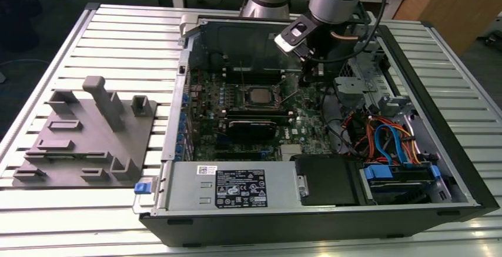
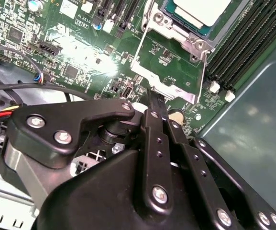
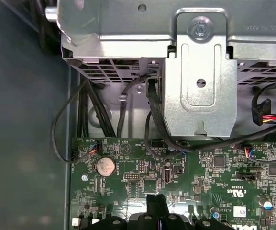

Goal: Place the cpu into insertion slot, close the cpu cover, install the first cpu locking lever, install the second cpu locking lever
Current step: 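Close the cpu cover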

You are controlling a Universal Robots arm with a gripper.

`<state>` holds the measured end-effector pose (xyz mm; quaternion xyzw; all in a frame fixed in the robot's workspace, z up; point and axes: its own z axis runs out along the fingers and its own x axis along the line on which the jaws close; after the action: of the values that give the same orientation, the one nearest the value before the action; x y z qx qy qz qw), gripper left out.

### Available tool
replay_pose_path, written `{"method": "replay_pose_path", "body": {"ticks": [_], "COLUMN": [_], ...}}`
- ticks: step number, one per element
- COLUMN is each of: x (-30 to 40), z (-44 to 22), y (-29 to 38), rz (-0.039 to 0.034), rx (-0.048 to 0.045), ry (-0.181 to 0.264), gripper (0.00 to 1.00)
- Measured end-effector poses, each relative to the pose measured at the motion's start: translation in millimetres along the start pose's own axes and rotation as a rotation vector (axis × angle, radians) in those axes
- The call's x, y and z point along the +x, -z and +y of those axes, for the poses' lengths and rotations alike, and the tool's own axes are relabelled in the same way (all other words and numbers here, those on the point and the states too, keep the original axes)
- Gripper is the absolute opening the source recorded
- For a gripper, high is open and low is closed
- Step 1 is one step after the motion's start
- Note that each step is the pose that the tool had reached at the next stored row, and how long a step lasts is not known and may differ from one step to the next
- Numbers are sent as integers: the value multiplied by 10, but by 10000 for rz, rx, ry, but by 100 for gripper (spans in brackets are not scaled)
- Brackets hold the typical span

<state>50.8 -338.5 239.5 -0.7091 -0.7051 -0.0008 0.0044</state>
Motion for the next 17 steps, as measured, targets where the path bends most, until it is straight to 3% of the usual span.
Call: {"method": "replay_pose_path", "body": {"ticks": [5, 17], "x": [-1, 0], "z": [1, 1], "y": [-52, -30], "rz": [-17, -18], "rx": [0, -1], "ry": [0, 0], "gripper": [11, 11]}}
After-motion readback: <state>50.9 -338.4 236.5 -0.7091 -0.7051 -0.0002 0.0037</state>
